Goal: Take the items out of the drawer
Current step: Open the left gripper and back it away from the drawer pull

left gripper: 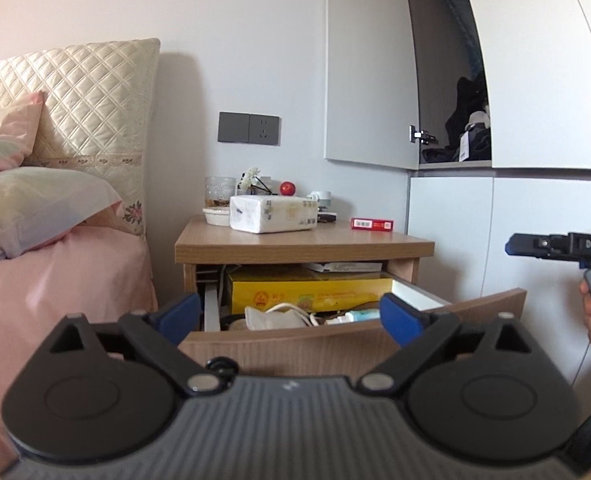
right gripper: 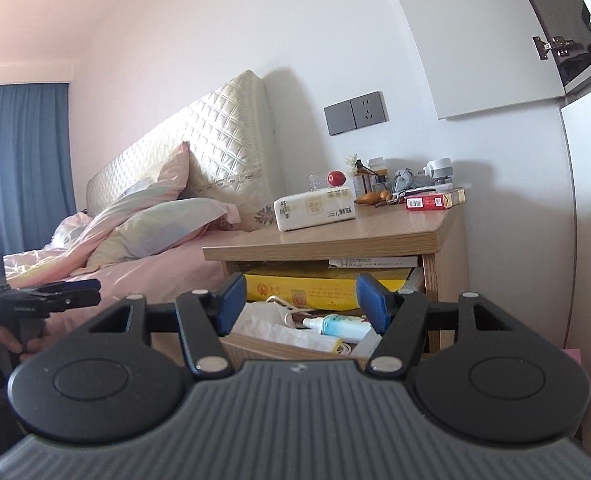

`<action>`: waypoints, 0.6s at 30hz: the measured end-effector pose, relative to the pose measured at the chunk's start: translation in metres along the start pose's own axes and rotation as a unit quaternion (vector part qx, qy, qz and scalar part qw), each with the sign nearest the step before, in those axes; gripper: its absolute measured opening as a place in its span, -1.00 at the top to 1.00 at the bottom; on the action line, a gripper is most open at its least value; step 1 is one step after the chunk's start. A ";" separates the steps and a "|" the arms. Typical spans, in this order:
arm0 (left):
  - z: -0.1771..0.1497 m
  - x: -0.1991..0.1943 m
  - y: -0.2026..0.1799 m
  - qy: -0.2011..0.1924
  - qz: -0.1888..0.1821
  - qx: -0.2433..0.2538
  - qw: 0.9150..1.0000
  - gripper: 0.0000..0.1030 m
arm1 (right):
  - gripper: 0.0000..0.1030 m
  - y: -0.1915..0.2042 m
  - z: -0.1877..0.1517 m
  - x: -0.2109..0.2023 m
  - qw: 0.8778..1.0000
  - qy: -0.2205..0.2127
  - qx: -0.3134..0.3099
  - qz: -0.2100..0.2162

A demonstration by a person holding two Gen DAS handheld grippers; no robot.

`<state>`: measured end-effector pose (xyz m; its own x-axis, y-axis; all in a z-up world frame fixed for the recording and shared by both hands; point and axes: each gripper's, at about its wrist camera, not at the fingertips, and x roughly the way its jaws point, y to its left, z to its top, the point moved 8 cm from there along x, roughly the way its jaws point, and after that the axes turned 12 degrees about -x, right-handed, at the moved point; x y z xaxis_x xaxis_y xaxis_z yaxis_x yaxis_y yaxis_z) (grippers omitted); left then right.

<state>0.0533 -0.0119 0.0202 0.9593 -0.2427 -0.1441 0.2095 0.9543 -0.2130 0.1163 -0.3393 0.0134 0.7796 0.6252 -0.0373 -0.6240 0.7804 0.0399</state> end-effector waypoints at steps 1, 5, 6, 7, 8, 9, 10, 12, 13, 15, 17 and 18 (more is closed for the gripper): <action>0.002 0.001 -0.005 -0.001 -0.002 0.005 1.000 -0.92 | -0.26 0.003 0.004 0.002 1.000 -0.004 0.002 -0.004; 0.018 0.007 -0.024 -0.013 -0.003 0.031 0.999 -0.97 | -0.26 0.018 0.018 0.006 1.000 -0.018 0.010 -0.017; 0.024 0.008 -0.027 -0.017 -0.002 0.033 0.999 -0.99 | -0.26 0.020 0.020 0.007 0.999 -0.018 0.013 -0.024; 0.029 0.010 -0.029 -0.021 0.000 0.033 0.999 -1.00 | -0.26 0.022 0.022 0.008 0.999 -0.018 0.017 -0.031; 0.034 0.010 -0.031 -0.024 0.002 0.033 0.999 -1.00 | -0.26 0.025 0.023 0.010 0.999 -0.018 0.021 -0.038; 0.038 0.011 -0.033 -0.026 0.005 0.032 0.999 -1.00 | -0.26 0.027 0.025 0.011 0.999 -0.018 0.024 -0.045; 0.042 0.012 -0.035 -0.028 0.007 0.032 0.999 -1.00 | -0.26 0.028 0.026 0.011 0.998 -0.018 0.031 -0.053; 0.047 0.012 -0.039 -0.030 0.012 0.036 0.999 -1.00 | -0.26 0.029 0.025 0.015 0.997 -0.013 0.040 -0.069; 0.048 0.013 -0.041 -0.029 0.017 0.041 0.999 -1.00 | -0.26 0.028 0.024 0.017 0.996 -0.008 0.044 -0.078; 0.050 0.014 -0.043 -0.027 0.024 0.048 0.998 -1.00 | -0.26 0.027 0.021 0.023 0.994 0.003 0.051 -0.095; 0.051 0.016 -0.045 -0.024 0.028 0.047 0.998 -1.00 | -0.26 0.025 0.020 0.028 0.992 0.011 0.062 -0.114; 0.051 0.017 -0.045 -0.021 0.028 0.046 0.998 -1.00 | -0.26 0.026 0.019 0.030 0.990 0.011 0.064 -0.123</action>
<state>0.0703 -0.0503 0.0767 0.9769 -0.1821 -0.1120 0.1693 0.9788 -0.1149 0.1248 -0.3008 0.0319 0.9046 0.4180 -0.0832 -0.4029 0.9024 0.1527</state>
